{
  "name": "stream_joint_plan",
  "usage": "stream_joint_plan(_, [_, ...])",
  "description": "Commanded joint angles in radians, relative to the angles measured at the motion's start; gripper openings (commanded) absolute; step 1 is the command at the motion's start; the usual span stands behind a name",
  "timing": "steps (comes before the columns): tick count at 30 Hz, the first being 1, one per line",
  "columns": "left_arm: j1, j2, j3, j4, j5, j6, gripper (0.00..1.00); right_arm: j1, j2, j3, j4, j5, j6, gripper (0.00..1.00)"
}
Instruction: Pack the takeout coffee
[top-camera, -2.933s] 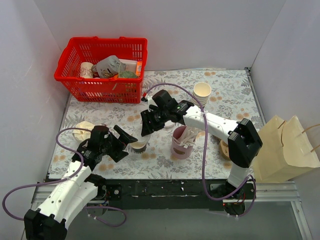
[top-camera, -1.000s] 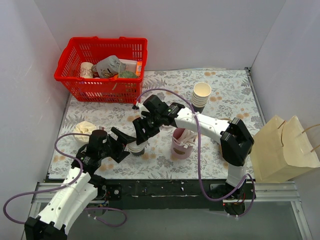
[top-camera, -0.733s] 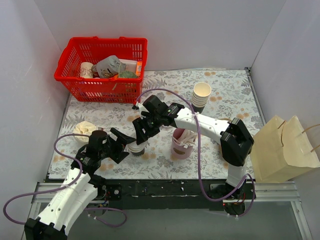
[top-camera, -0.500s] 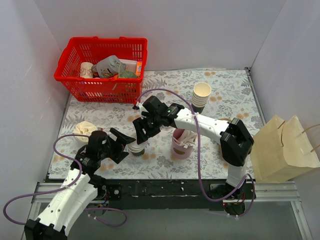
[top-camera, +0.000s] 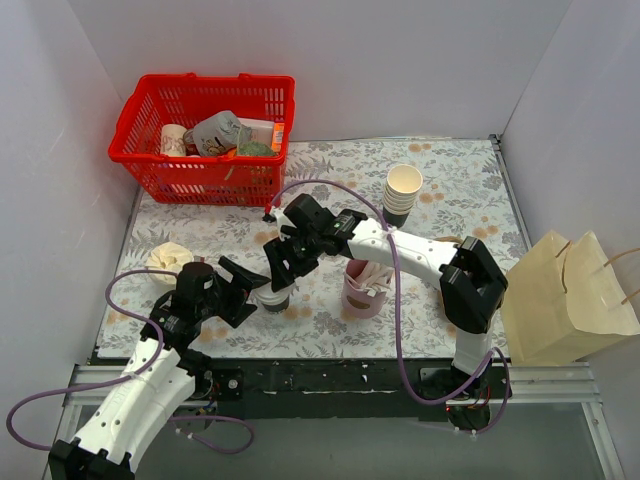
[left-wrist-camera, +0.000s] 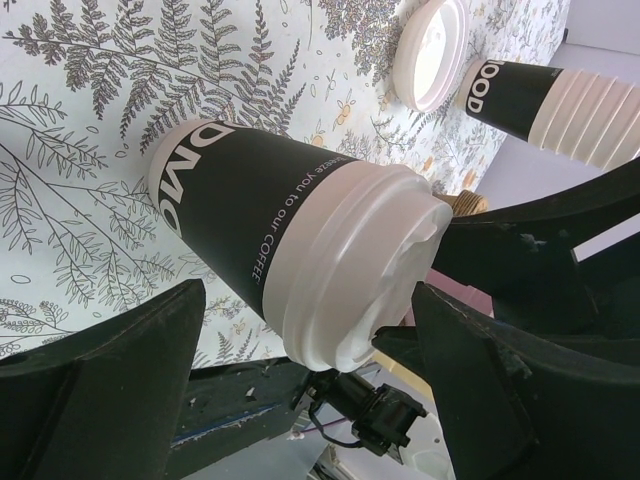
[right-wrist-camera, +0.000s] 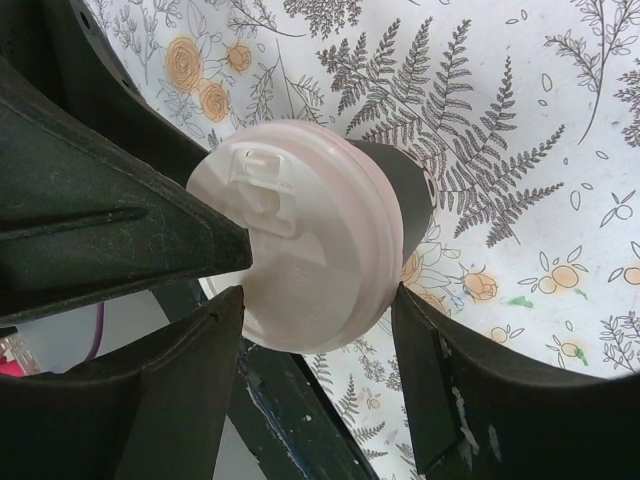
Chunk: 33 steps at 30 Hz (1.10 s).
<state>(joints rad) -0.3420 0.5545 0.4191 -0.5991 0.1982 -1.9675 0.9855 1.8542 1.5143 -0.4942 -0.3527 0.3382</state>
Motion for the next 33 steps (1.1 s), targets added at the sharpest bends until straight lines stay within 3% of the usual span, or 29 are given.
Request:
stream_joint_plan(1, [0.005, -0.008, 0.001, -0.008, -0.017, -0.008, 0.84, 0.012, -0.046, -0.009, 0.022, -0.026, -0.013, 0.68])
stream_joint_plan(22, [0.005, -0.062, -0.043, -0.071, -0.036, -0.016, 0.71, 0.012, -0.108, -0.14, 0.097, 0.078, 0.081, 0.67])
stream_joint_plan(33, [0.005, -0.082, -0.069, -0.087, -0.037, -0.019, 0.66, 0.012, -0.104, -0.2, 0.171, 0.075, 0.165, 0.55])
